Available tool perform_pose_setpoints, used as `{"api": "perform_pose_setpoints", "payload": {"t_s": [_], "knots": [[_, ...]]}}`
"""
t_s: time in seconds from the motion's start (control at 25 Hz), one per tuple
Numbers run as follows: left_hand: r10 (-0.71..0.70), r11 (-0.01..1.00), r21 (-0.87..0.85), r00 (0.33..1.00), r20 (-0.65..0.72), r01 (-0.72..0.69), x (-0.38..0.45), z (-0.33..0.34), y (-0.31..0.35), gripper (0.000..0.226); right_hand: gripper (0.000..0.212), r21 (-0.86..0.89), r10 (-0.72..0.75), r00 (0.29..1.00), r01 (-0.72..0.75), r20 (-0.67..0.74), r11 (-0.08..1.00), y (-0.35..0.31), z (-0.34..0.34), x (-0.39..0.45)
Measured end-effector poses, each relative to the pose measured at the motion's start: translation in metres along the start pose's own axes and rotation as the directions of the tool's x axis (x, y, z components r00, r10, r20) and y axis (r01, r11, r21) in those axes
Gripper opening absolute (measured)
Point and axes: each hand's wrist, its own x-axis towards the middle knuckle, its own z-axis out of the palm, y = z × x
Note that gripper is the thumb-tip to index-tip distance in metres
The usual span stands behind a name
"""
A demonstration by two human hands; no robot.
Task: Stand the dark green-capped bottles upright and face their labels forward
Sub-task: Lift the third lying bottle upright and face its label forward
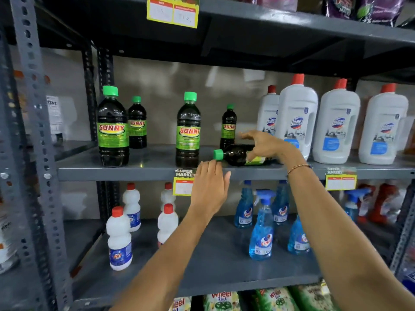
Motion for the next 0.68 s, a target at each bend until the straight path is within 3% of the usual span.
{"api": "perform_pose_setpoints", "payload": {"t_s": [0.12,0.24,0.48,0.68], "knots": [[-0.03,0.983,0.18,1.0,0.006,0.029,-0.002,0.02,0.005,0.045,0.085,-0.137,-0.002,0.978,0.031,0.207,0.99,0.011,-0.011,0.016],[-0.022,0.98,0.196,0.998,-0.065,0.035,0.003,0.028,0.007,0.042,0.082,-0.238,-0.061,0.973,0.115,0.224,0.964,0.01,-0.011,0.024],[0.049,0.972,0.234,0.969,-0.241,0.009,0.005,0.041,0.004,0.037,0.075,-0.126,-0.207,0.978,0.202,-0.029,0.971,0.022,0.004,0.026],[0.023,0.968,0.243,0.949,-0.316,0.058,0.007,0.046,0.007,0.032,0.062,0.247,-0.164,0.937,0.246,-0.309,0.937,0.02,0.008,0.024]]}}
